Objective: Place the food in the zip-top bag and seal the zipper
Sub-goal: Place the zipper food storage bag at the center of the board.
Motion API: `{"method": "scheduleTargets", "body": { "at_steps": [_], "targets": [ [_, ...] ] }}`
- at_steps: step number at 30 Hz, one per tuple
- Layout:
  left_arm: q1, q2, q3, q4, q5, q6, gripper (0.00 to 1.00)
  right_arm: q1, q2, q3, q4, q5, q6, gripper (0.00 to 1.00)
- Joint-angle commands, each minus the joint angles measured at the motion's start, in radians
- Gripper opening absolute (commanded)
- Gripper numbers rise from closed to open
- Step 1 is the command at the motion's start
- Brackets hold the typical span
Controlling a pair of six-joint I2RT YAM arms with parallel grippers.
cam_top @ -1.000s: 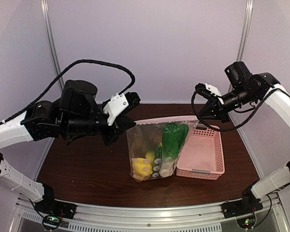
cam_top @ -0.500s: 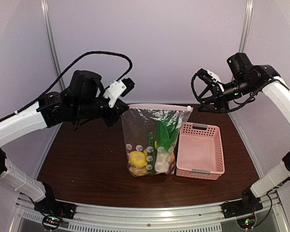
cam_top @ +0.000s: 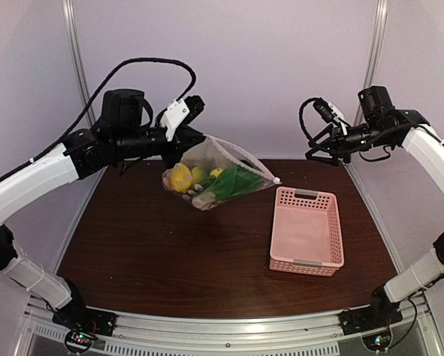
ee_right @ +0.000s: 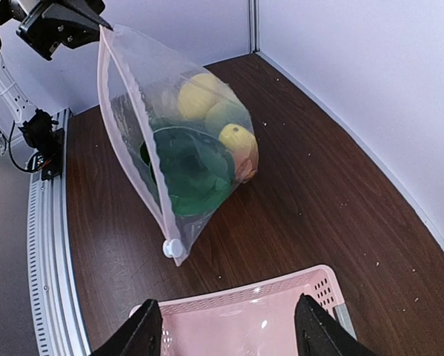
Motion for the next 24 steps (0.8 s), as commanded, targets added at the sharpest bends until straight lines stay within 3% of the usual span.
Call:
{"method": "scheduleTargets", "body": {
  "at_steps": [1, 5, 10, 16, 24],
  "targets": [
    [-0.015, -0.099, -0.259, 0.045, 0.152, -0.071, 0.0, -0.009, -0.086, -0.105, 0.064, 0.007, 0.03, 0.61],
    [-0.031, -0.126, -0.492, 0.071, 0.214, -0.22, 0.0, -0.012, -0.122, -0.179, 0.081, 0.033, 0.025, 0.62],
    [-0.1, -0.186, -0.63, 0.043, 0.222, -0.372, 0.04, -0.012, -0.128, -0.184, 0.051, 0.03, 0.017, 0.62],
    [-0.13, -0.269, -0.621, -0.093, 0.167, -0.382, 0.3, -0.014, -0.156, -0.205, 0.056, 0.017, 0.051, 0.63],
    [-0.13, -0.322, -0.622, -0.111, 0.13, -0.333, 0.28, -0.014, -0.213, -0.26, 0.072, 0.034, 0.069, 0.65]
  ]
}}
